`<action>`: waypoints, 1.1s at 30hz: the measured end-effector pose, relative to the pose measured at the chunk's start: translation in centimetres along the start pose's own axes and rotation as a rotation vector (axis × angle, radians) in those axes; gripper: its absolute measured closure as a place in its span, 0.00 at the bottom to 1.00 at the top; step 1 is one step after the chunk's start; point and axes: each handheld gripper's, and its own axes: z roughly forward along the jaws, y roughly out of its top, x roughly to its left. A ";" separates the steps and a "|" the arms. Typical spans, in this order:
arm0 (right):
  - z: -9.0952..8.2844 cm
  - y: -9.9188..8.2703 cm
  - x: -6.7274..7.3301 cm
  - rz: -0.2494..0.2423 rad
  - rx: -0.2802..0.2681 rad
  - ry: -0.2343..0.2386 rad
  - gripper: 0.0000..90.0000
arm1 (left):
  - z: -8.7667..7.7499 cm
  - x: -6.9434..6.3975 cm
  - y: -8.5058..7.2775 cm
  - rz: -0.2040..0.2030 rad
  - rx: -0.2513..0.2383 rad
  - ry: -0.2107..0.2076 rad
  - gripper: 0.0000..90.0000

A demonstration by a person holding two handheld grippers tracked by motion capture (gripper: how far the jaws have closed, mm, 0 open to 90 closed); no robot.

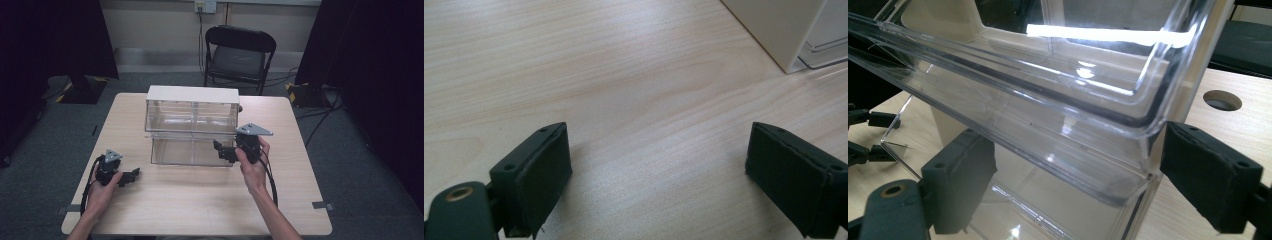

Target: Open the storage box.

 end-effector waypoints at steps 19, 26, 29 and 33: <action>0.0 0.0 0.0 -0.001 -0.003 -0.001 0.16 | 0.0 0.0 0.0 0.000 0.000 0.000 0.12; 0.0 0.0 0.0 -0.004 -0.006 0.000 0.16 | 0.0 0.0 0.0 -0.001 0.000 0.001 0.12; -0.1 0.1 0.1 -0.005 -0.004 -0.003 0.16 | 0.0 0.0 0.0 -0.001 -0.001 0.000 0.12; -0.1 0.1 0.1 -0.004 -0.006 -0.002 0.16 | 0.0 0.0 0.0 0.000 0.000 0.000 0.12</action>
